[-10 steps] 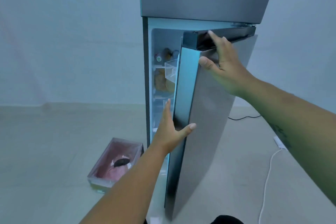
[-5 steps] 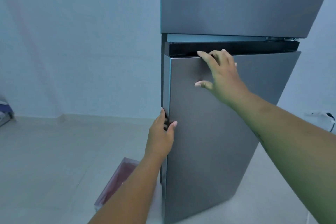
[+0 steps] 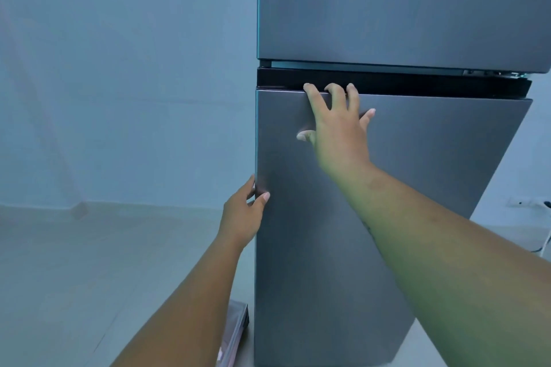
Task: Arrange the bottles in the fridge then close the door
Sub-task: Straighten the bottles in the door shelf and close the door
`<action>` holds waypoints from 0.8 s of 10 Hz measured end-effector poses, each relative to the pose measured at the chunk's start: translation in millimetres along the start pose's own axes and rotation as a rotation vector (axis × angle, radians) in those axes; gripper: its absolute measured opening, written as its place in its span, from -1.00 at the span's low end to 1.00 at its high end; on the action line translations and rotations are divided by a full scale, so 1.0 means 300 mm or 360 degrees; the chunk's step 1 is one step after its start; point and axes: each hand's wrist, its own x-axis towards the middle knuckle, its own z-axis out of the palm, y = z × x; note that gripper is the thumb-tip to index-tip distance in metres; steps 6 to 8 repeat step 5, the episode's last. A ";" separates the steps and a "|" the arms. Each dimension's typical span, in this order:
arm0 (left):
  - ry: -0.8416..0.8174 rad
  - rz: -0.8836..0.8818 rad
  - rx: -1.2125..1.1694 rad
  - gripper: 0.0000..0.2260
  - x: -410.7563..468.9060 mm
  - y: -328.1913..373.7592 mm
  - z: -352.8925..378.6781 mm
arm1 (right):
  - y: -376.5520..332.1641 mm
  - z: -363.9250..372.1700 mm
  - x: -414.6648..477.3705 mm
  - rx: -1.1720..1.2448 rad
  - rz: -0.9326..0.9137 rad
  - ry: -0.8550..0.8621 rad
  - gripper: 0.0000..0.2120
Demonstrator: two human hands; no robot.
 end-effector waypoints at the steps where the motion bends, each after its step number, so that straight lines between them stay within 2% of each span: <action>1: 0.0018 0.0035 -0.0007 -0.63 0.063 -0.009 0.000 | -0.011 0.034 0.035 -0.0014 0.0039 -0.0005 -0.25; 3: 0.0026 0.0037 -0.0026 -0.65 0.112 -0.026 0.004 | -0.009 0.075 0.053 -0.0060 0.0051 0.0017 -0.25; 4: 0.0018 0.0003 -0.0048 -0.61 0.124 -0.020 0.009 | -0.012 0.058 0.058 -0.0001 0.0025 -0.0056 -0.22; 5: 0.0107 -0.0128 0.0050 -0.50 -0.014 -0.064 0.068 | 0.014 -0.019 -0.008 0.0426 0.0029 -0.0228 -0.25; 8: 0.0107 -0.0128 0.0050 -0.50 -0.014 -0.064 0.068 | 0.014 -0.019 -0.008 0.0426 0.0029 -0.0228 -0.25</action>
